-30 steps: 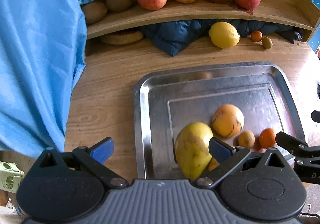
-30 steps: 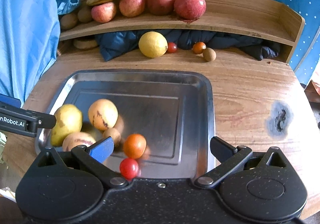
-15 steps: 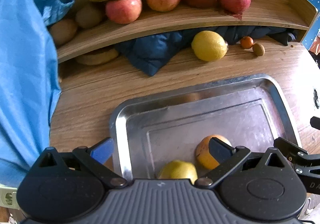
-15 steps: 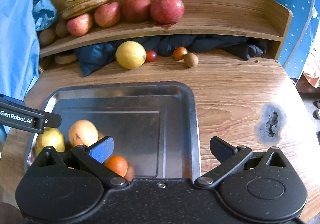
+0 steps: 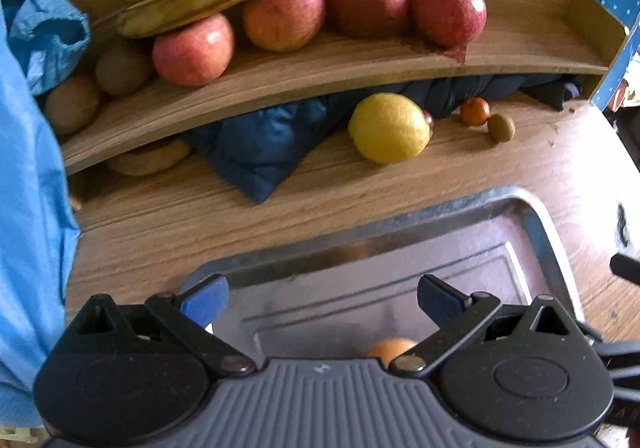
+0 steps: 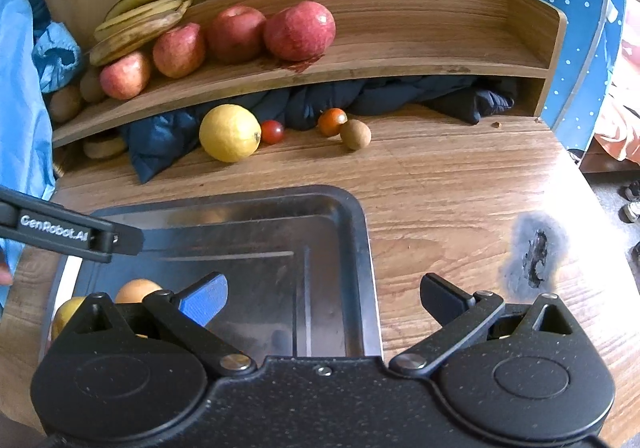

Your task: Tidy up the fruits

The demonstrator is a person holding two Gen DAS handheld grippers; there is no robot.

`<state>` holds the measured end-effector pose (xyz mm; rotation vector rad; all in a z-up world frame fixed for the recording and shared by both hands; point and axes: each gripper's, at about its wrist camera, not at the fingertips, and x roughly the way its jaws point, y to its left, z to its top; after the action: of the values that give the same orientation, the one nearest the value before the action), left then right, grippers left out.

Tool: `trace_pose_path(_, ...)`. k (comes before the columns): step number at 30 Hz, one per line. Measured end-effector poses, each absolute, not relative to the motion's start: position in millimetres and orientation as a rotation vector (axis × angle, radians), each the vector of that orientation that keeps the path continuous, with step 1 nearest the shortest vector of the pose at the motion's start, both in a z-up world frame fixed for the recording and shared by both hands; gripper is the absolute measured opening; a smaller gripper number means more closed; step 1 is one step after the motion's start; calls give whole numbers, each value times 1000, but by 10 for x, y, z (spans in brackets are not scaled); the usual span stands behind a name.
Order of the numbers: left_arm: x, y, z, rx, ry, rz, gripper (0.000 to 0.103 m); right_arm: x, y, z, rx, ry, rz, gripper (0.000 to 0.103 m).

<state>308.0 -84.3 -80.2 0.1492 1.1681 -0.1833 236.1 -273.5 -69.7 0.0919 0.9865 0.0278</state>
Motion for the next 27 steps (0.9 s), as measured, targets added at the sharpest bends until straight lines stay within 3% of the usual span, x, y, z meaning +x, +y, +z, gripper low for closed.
trace_pose_path(27,3796,-1079,-978,91,1136,-324,102,3025,-2750,-825,73,948,-52,99)
